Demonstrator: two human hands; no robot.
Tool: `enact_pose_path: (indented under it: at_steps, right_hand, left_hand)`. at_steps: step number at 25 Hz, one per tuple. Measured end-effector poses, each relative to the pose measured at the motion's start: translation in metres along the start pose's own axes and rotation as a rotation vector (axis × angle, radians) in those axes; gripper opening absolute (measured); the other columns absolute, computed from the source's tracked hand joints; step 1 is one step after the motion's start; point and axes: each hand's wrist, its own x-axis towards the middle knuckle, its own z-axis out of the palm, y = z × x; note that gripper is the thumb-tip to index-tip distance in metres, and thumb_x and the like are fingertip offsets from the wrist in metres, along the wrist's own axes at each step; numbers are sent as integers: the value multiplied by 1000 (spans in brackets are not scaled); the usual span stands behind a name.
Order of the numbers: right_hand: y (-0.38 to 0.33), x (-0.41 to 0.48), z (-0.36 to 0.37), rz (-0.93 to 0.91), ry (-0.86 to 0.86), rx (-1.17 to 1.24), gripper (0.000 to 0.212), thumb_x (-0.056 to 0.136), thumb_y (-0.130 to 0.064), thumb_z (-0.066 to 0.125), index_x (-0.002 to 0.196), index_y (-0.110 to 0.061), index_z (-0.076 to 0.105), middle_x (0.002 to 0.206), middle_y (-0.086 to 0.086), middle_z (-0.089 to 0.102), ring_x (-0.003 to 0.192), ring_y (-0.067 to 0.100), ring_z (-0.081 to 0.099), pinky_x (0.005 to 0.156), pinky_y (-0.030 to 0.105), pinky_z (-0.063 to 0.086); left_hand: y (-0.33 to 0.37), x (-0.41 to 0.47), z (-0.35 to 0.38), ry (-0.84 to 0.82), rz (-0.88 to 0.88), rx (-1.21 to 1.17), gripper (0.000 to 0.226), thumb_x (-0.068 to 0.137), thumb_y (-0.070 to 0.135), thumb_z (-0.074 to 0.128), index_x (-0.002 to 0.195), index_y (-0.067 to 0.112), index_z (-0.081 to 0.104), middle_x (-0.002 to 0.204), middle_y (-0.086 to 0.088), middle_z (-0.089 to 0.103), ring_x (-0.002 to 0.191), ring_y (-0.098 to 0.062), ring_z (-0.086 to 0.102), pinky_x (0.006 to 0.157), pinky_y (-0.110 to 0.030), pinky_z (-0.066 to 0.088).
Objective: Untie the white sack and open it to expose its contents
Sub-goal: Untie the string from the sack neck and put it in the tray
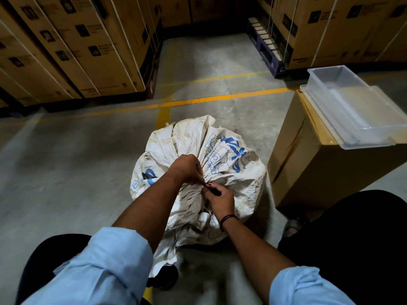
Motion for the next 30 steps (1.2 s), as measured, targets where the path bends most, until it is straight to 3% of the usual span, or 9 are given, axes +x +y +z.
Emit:
enact_pose_path:
  at_steps: [4,9,12,16,19,23,30]
  right_hand:
    - [-6,6,-8,29,-134,-15,20,81,1,75,82,-17,66,78,-3,68,69,3,60,65,12,49]
    - [-9,9,-16,23,-233,-70,24,81,5,72,75,-14,58,77,-1,61,70,6,54,67,10,47]
    - [-7,10,-19,11,-245,-87,24,81,2,73,74,-16,58,74,-2,60,67,4,54,67,12,47]
    - [1,3,-13,-53,-95,-51,14,79,0,77,83,-11,70,82,4,70,68,-1,62,71,13,50]
    - [7,0,-9,-67,-28,-62,16,76,-5,80,90,-12,76,95,15,72,77,10,67,76,16,53]
    - [3,4,-16,-23,-133,-74,22,77,-3,80,79,-23,71,85,2,73,76,9,65,77,22,54]
    - [-4,7,-24,-14,-229,-125,24,80,8,70,75,-15,64,74,-2,65,63,-5,58,74,23,48]
  left_hand:
    - [-4,0,2,-12,7,-19,15,67,10,87,67,17,73,69,-8,77,67,-21,76,57,-20,54]
    - [-3,-1,4,-48,19,-26,12,69,7,85,72,13,75,74,-15,77,59,-17,71,53,-18,52]
    - [-3,1,4,-68,20,-34,11,69,7,85,74,12,76,75,-17,77,59,-16,70,48,-15,50]
    - [-5,2,6,-40,23,-35,10,69,7,84,75,10,77,75,-13,77,66,-21,76,63,-25,59]
    - [-4,1,6,-30,25,-32,10,69,7,83,74,11,76,74,-12,77,65,-21,76,62,-25,58]
    - [-5,-2,8,-26,14,-33,13,69,6,83,71,14,74,75,-12,78,55,-13,69,55,-18,53]
    - [-4,-3,10,-28,16,-33,15,69,7,85,70,15,73,72,-8,77,52,-10,67,52,-15,49]
